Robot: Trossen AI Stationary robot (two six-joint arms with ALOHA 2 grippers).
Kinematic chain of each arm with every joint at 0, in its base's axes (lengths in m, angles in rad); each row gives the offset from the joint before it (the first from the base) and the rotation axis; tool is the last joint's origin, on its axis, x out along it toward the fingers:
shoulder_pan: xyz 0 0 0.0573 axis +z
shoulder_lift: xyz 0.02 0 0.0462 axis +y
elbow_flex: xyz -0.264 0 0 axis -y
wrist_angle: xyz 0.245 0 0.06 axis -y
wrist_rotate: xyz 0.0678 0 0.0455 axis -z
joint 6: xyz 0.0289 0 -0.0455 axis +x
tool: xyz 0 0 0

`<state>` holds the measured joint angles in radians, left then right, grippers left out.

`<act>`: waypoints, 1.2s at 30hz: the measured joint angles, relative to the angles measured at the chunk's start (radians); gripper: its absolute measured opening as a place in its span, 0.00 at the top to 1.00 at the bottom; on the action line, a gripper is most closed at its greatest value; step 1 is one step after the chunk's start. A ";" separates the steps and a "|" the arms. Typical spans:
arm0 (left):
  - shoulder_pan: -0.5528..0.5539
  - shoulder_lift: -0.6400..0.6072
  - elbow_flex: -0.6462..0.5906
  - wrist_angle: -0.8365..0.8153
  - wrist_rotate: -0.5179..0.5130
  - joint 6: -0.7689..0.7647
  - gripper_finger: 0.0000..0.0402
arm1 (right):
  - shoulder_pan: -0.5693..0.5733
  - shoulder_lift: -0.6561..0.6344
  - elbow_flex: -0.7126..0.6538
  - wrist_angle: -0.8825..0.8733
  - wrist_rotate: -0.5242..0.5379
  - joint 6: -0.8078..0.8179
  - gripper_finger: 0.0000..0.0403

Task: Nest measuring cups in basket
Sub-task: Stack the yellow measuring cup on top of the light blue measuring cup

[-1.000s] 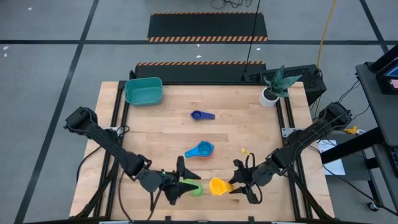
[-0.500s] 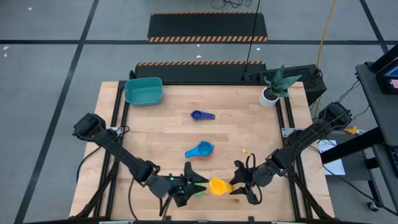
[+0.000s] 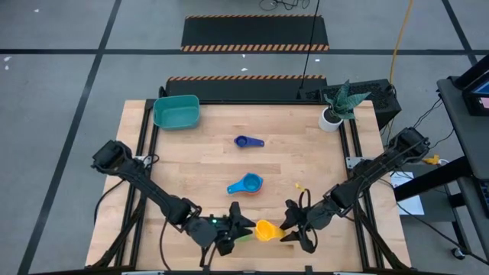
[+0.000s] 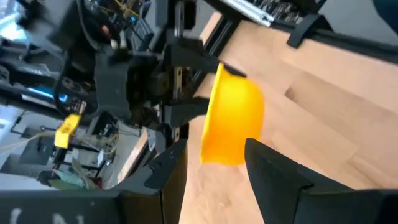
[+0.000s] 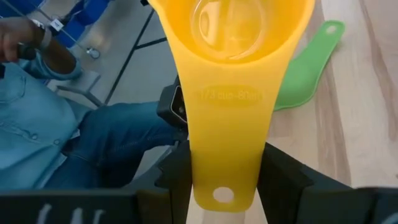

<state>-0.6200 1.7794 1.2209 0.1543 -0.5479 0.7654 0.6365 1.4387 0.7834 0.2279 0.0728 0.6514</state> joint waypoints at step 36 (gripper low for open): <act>0.034 0.000 0.000 0.008 0.135 -0.045 0.77 | -0.002 0.000 0.000 -0.015 -0.020 -0.016 0.67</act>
<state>-0.5865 1.7794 1.2209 0.1621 -0.4129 0.7205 0.6342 1.4387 0.7834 0.2131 0.0525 0.6357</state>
